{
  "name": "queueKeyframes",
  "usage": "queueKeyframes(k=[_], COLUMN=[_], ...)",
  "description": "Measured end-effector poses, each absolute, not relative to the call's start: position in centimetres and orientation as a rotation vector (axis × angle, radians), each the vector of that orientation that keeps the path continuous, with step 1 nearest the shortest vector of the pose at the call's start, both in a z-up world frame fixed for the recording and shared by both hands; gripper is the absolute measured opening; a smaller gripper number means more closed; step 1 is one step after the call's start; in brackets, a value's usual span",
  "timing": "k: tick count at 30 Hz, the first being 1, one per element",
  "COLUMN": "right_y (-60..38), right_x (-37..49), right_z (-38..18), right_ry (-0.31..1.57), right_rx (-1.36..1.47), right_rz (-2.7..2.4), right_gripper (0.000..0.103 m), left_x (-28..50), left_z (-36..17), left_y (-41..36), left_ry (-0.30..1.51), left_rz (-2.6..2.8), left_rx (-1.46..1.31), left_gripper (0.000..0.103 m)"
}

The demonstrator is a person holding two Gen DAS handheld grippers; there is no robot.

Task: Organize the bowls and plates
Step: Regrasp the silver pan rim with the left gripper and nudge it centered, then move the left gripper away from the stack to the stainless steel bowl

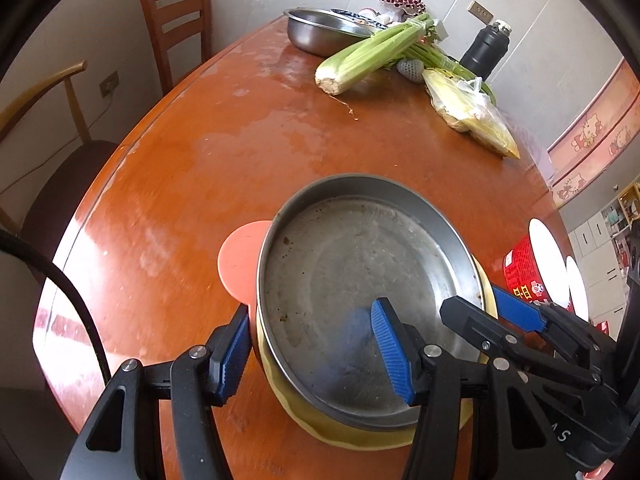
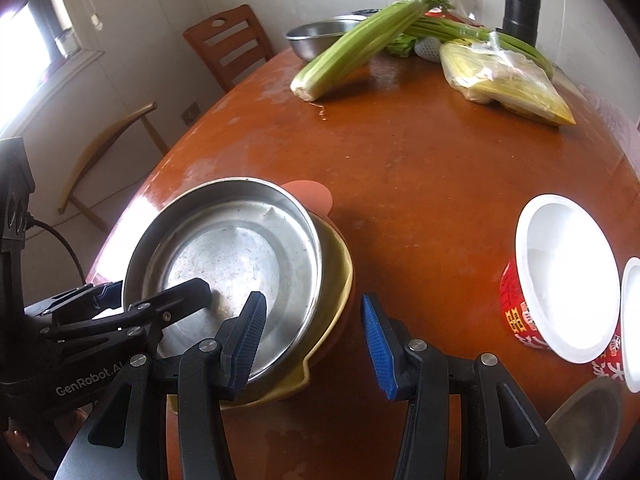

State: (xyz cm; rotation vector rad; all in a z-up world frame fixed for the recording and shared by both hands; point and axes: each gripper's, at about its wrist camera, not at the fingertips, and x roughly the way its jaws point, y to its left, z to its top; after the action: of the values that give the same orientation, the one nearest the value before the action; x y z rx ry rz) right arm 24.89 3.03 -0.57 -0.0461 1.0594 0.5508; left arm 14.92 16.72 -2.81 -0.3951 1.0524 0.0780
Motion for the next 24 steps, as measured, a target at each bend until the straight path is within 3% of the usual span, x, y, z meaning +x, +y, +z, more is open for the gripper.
queueKeyframes(k=[14, 24], right_y=[0.9, -4.0], right_x=[23.7, 20.3], right_z=[2.6, 5.7], right_ry=[0.935, 0.853], right_rx=[0.017, 0.056], right_rz=[0.483, 0.488], right_gripper=[0.051, 0.054], left_x=[12.0, 10.3], left_z=[0.5, 4.2], left_y=[18.0, 14.0], left_ry=[0.958, 0.872], left_rz=[0.177, 0.137], left_rx=[-0.345, -0.287], left_gripper=[0.059, 0.059])
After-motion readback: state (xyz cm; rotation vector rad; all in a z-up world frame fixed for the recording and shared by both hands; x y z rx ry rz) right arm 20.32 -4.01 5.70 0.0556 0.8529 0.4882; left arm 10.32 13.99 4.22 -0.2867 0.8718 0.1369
